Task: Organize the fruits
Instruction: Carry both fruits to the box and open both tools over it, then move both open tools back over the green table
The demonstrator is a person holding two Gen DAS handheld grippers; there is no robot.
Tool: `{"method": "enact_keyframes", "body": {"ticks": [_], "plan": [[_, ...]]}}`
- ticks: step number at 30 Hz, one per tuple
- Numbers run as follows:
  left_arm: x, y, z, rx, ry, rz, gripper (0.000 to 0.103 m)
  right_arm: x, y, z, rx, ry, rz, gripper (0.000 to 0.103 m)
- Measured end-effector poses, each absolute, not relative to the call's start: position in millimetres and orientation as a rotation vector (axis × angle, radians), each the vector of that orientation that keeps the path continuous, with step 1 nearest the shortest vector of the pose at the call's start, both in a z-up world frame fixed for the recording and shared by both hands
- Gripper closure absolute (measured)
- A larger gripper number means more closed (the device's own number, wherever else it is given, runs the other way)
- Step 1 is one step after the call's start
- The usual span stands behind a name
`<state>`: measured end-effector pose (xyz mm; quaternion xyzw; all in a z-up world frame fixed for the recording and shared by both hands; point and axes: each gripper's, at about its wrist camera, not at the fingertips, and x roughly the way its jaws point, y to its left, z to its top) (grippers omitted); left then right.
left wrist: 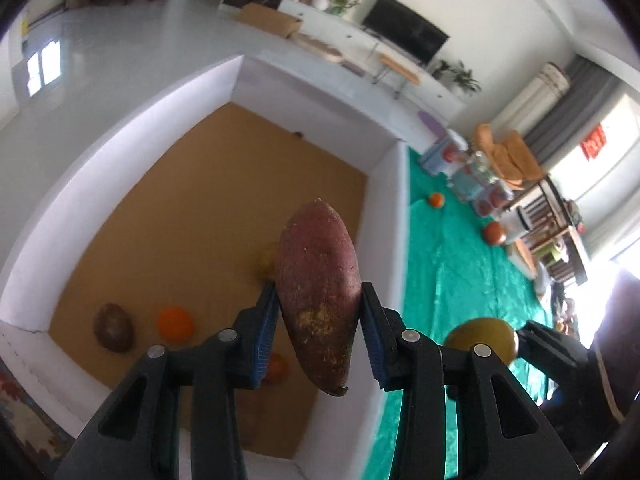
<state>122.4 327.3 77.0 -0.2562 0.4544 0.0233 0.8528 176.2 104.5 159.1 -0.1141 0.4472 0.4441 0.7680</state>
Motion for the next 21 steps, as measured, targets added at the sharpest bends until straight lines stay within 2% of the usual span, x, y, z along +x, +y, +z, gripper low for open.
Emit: {"method": "enact_keyframes", "body": {"ticks": [4, 9, 11, 12, 13, 16, 17, 18, 19, 21], "plan": [[153, 354, 28, -0.557, 1.083, 0.123, 0.062, 189, 164, 124, -0.418, 1.063, 0.923, 0.052], [158, 362, -8, -0.626, 1.177, 0.187, 0.061, 200, 190, 92, -0.573, 1.123, 0.86, 0.051], [156, 366, -7, -0.676, 1.161, 0.206, 0.049, 204, 189, 97, -0.571, 1.093, 0.845, 0.033], [154, 367, -1, -0.68, 1.145, 0.219, 0.035, 206, 181, 104, -0.544, 1.071, 0.85, 0.022], [152, 367, 7, -0.675, 1.122, 0.239, 0.023, 207, 173, 115, -0.507, 1.044, 0.855, 0.021], [143, 355, 39, -0.651, 1.019, 0.249, 0.016, 210, 139, 149, -0.408, 0.933, 0.835, 0.018], [141, 349, 49, -0.647, 0.992, 0.237, 0.015, 208, 123, 161, -0.382, 0.884, 0.822, 0.015], [136, 338, 60, -0.642, 0.959, 0.218, 0.013, 208, 104, 169, -0.356, 0.835, 0.804, 0.004], [131, 325, 70, -0.632, 0.929, 0.199, 0.011, 204, 82, 175, -0.333, 0.794, 0.781, 0.0], [123, 291, 85, -0.587, 0.889, 0.146, 0.011, 202, 36, 170, -0.291, 0.76, 0.726, 0.0]]}}
